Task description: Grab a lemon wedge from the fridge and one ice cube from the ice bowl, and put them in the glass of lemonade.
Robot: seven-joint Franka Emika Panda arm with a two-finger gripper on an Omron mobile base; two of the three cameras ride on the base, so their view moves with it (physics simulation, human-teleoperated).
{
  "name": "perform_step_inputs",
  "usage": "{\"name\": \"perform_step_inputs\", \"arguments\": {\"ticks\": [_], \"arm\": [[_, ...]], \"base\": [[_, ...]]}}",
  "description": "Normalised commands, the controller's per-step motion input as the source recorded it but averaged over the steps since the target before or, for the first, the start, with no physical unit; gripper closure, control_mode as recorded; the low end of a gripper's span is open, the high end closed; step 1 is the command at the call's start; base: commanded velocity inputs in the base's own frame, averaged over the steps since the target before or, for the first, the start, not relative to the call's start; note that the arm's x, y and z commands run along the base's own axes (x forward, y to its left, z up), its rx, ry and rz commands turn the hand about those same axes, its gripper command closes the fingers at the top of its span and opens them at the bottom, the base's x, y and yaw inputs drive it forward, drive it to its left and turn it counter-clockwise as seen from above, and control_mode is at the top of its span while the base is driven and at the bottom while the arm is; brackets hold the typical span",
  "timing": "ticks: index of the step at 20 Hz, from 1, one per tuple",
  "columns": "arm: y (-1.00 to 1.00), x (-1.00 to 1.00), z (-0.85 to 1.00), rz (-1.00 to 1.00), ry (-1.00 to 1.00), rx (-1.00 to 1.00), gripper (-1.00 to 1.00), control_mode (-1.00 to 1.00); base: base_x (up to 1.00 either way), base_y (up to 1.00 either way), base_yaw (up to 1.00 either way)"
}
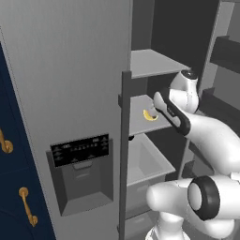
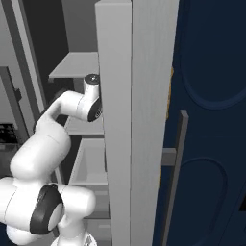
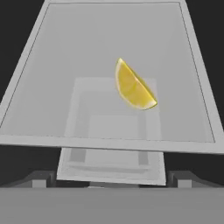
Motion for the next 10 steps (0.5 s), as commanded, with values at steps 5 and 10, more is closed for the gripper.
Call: {"name": "perform_step_inputs", "arguments": {"ticks": [5,10], "arm": [[0.00,0.58,-0.08,0.03,0.00,-0.01,-1.00,-1.00],[0.00,0.53,-0.06,0.05,0.03,0.00,-1.00,-1.00]], "base": [[0.00,0.00,0.00],[0.00,0.00,0.00]]}}
